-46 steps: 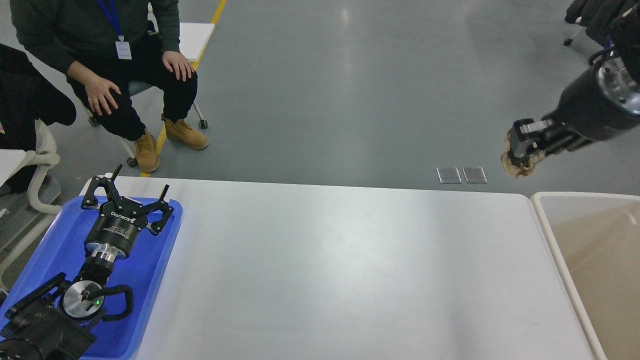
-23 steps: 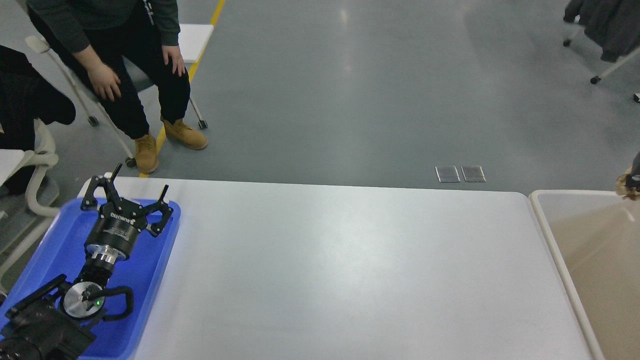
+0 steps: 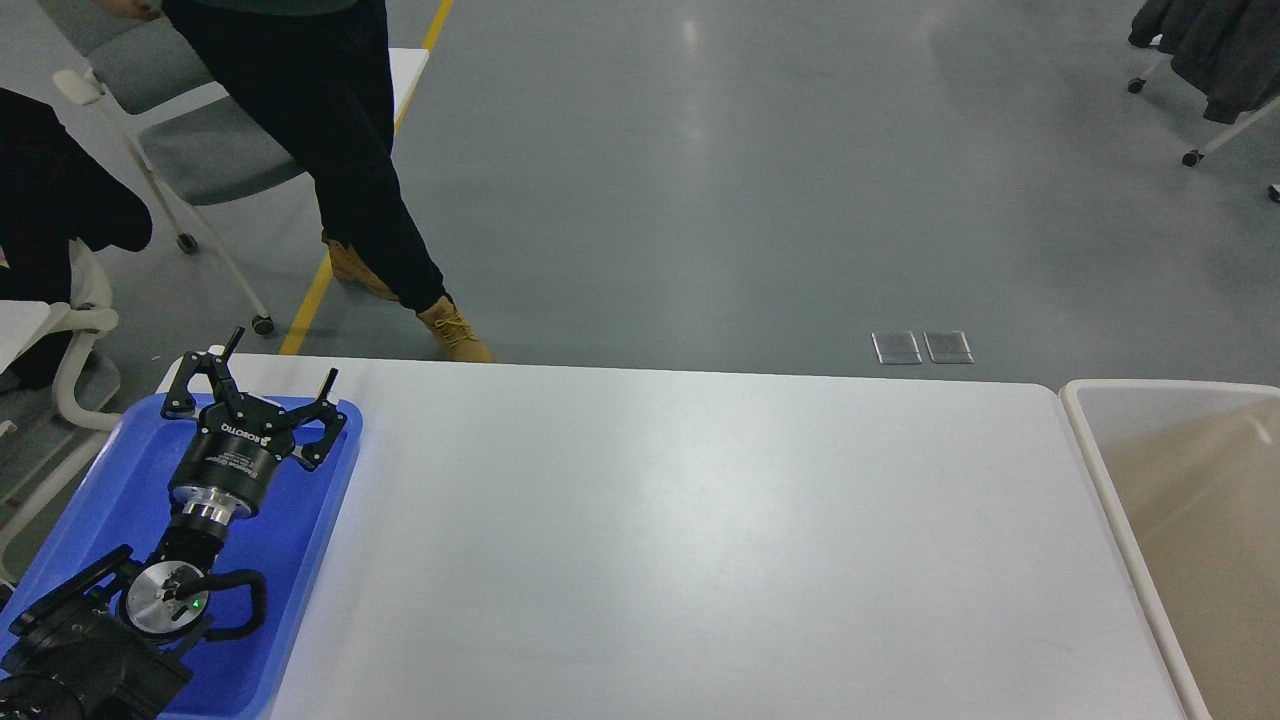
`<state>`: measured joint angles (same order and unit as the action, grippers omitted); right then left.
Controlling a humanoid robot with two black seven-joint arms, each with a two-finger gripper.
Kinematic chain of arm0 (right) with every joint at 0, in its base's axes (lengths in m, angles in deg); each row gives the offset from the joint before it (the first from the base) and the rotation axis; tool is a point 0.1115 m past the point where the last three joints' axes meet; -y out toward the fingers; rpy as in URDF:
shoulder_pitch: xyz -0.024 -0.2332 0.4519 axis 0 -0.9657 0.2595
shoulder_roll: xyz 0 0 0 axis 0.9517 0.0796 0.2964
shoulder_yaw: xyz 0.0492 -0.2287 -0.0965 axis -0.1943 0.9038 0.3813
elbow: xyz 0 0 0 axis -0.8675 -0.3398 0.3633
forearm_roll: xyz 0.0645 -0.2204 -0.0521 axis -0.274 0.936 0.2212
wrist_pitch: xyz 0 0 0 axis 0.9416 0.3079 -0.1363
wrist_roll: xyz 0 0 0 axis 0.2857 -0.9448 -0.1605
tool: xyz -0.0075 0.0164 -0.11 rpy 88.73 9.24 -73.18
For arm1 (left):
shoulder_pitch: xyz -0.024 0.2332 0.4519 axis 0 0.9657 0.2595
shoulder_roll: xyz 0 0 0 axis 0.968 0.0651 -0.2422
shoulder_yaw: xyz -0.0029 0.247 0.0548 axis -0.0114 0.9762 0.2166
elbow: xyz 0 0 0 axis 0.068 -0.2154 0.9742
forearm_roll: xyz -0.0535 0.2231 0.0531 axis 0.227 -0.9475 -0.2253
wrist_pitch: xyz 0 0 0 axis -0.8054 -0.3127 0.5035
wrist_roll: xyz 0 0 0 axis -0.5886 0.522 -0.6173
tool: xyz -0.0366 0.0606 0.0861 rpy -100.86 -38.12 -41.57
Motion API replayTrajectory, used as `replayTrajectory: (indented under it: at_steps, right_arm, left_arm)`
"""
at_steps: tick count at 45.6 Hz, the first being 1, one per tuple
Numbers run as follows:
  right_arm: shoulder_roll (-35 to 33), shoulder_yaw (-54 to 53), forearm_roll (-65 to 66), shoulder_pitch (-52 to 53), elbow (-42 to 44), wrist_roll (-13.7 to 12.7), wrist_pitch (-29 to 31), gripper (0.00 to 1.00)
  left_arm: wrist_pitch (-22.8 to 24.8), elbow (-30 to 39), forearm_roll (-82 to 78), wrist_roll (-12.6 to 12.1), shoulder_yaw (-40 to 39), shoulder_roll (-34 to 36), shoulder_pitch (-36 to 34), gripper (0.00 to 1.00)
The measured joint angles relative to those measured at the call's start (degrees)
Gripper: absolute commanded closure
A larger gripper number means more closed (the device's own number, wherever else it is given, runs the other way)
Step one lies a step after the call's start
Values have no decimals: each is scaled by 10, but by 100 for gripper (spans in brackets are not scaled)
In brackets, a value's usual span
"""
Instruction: Tidy desktop
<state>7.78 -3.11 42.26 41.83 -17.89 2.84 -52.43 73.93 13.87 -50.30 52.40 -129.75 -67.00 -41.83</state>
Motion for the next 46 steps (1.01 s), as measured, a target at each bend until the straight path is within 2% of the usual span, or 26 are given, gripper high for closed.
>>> replayTrajectory:
  at_steps: [11,21,42,43,44,46]
  right_arm:
    - [99,-51,-2,-94,104,-3,-35,100]
    - [170,-91,-2,-158,150,-5,-91,100]
    - [208,-111,-4,-205,169,-5,-132,100]
    - [208,-112,-4,-206,169,-5,-133,90]
    - [208,-112,-4,-207,169,-5,-133,76]
    - [208,-112,-4,-208,169,-5,-134,39]
  left_arm:
    - [0,0,0,0,0,0,0,1]
    - [0,0,0,0,0,0,0,1]
    - [0,0,0,0,0,0,0,1]
    - [0,0,0,0,0,0,0,1]
    - [0,0,0,0,0,0,0,1]
    - [0,0,0,0,0,0,0,1]
